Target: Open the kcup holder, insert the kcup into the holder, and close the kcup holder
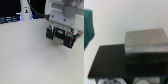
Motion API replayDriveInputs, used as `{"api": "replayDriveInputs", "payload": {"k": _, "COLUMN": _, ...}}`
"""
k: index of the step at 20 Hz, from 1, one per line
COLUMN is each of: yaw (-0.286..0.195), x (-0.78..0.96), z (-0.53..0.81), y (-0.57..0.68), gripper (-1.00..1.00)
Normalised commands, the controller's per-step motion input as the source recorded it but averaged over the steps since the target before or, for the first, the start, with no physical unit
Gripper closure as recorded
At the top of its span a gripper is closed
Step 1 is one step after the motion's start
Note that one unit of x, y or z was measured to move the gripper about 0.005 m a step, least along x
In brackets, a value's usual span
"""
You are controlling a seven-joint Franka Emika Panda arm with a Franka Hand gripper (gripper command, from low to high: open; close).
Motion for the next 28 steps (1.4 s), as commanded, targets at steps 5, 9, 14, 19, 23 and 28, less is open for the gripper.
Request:
{"api": "replayDriveInputs", "payload": {"k": 5, "yaw": 0.256, "x": -0.05, "z": -0.26, "y": 0.20, "gripper": -1.00}}
{"api": "replayDriveInputs", "payload": {"k": 9, "yaw": 0.198, "x": -0.47, "z": -0.13, "y": 0.25, "gripper": -1.00}}
{"api": "replayDriveInputs", "payload": {"k": 14, "yaw": 0.127, "x": -0.70, "z": -0.04, "y": 0.36, "gripper": -1.00}}
{"api": "replayDriveInputs", "payload": {"k": 19, "yaw": 0.071, "x": -0.64, "z": 0.00, "y": 0.55, "gripper": -1.00}}
{"api": "replayDriveInputs", "payload": {"k": 23, "yaw": 0.050, "x": -0.59, "z": 0.00, "y": 0.65, "gripper": -1.00}}
{"api": "replayDriveInputs", "payload": {"k": 28, "yaw": 0.034, "x": -0.66, "z": 0.01, "y": 0.67, "gripper": -1.00}}
